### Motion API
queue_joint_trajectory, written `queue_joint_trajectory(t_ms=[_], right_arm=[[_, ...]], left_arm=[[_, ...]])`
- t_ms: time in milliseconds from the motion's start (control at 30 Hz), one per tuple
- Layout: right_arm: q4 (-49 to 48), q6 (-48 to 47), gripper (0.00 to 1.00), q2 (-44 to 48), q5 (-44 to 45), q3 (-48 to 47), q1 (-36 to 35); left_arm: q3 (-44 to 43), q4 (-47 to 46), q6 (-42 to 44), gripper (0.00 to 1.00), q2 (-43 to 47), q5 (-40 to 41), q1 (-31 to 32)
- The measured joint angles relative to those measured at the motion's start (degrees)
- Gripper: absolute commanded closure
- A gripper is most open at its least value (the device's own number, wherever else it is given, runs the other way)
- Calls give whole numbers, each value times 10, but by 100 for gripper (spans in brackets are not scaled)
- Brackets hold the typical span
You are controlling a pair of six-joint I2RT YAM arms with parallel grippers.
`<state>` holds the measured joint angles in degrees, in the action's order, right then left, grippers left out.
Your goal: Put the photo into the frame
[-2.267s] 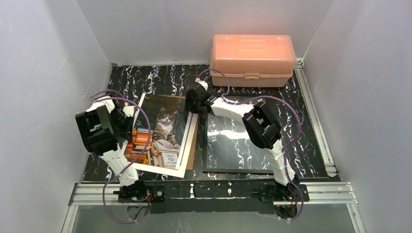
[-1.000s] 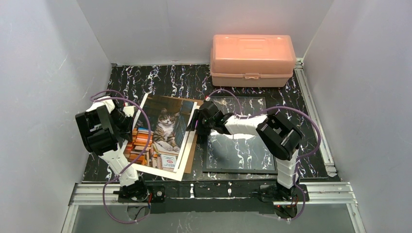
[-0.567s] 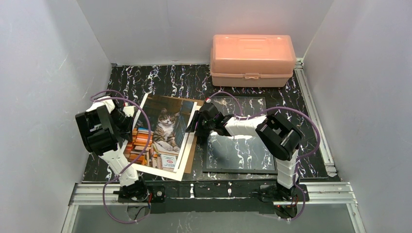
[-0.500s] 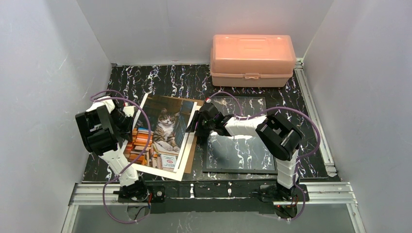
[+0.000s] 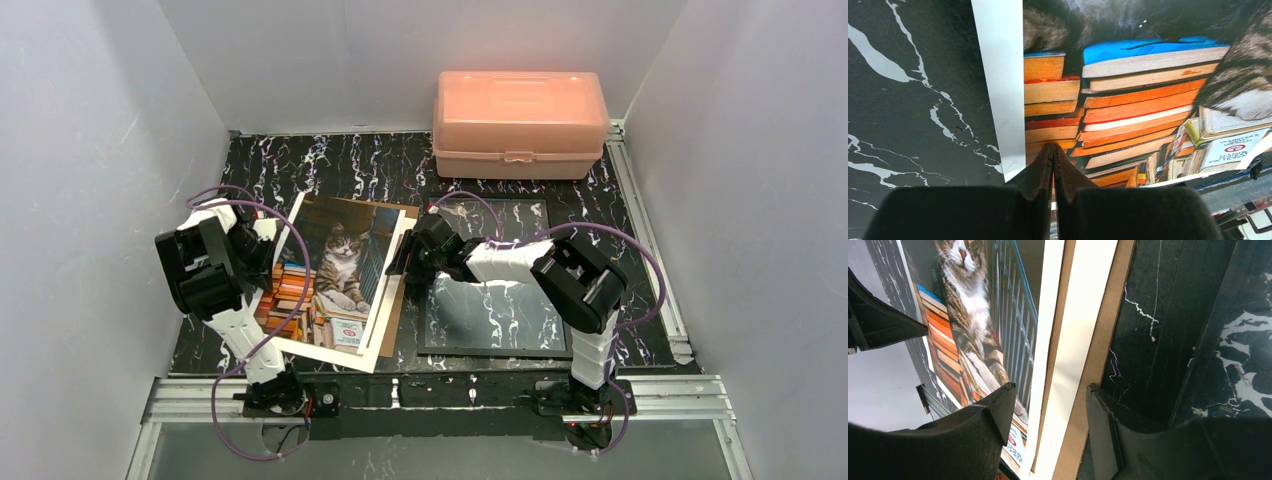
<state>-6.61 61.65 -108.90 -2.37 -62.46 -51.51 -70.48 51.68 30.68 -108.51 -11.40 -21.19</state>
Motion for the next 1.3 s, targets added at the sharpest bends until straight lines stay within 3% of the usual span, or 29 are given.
queue_joint_trajectory(t_ms=[700,1300], right_arm=[[-38,29,38,-20,-8,-4,-3],[-254,122,35,-68,-46,12,-15]], left_arm=[[0,0,2,100,-1,0,0],[0,1,9,100,-2,2,3]])
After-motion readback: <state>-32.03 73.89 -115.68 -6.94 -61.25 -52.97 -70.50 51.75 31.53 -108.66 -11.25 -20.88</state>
